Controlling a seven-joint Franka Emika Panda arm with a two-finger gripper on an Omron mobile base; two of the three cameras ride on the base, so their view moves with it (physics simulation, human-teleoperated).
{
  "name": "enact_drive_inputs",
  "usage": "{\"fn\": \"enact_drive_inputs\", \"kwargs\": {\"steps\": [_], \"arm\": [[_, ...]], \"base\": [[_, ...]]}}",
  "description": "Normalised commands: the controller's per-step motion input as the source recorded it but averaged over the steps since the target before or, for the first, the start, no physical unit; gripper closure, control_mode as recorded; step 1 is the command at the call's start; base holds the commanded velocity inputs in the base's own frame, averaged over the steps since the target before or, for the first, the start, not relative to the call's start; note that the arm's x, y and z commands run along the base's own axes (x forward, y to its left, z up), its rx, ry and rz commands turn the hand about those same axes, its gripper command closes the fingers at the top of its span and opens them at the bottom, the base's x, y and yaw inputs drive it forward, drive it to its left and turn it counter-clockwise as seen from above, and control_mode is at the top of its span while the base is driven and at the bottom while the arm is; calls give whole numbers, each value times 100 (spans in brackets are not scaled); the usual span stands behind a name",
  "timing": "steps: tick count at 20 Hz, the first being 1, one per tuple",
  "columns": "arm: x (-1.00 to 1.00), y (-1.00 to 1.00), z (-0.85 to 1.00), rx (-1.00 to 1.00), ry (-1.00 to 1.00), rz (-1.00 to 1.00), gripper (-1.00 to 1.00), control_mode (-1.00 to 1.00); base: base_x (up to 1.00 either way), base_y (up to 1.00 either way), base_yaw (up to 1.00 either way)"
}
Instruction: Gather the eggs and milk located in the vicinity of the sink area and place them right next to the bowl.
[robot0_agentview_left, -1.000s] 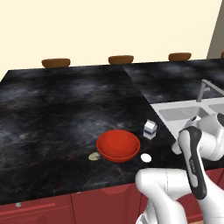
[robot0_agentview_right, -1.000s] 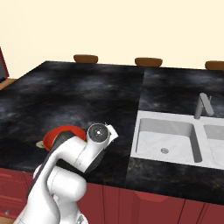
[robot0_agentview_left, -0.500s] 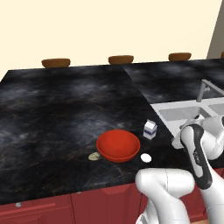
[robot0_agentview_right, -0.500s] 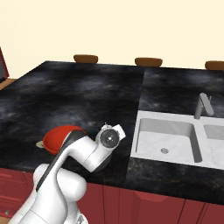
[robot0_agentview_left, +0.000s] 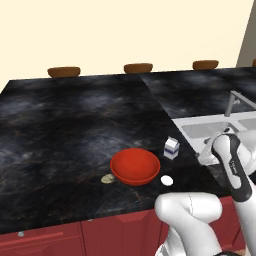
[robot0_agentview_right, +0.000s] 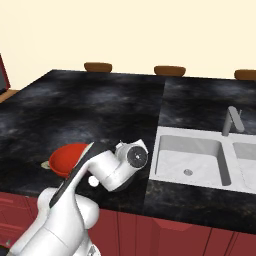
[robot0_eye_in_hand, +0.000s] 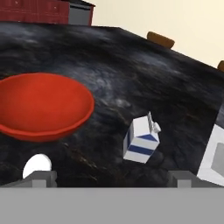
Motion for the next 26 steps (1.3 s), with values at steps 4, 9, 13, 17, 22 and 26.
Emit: {"fn": "enact_drive_inputs", "kwargs": {"steps": [4, 9, 13, 17, 22, 26], "arm": [[16, 0, -1, 21, 0, 8, -100, -100], [21, 3, -20, 14, 0, 7, -100, -100], [25, 17, -30, 5, 0, 6, -100, -100], [26, 14, -21, 5, 0, 4, -100, -100], [39, 0, -18, 7, 0, 0, -100, -100], [34, 0, -19, 6, 0, 0, -100, -100]], "base": [[0, 0, 0], [0, 0, 0], [0, 0, 0], [0, 0, 0], [0, 0, 0], [0, 0, 0]]}}
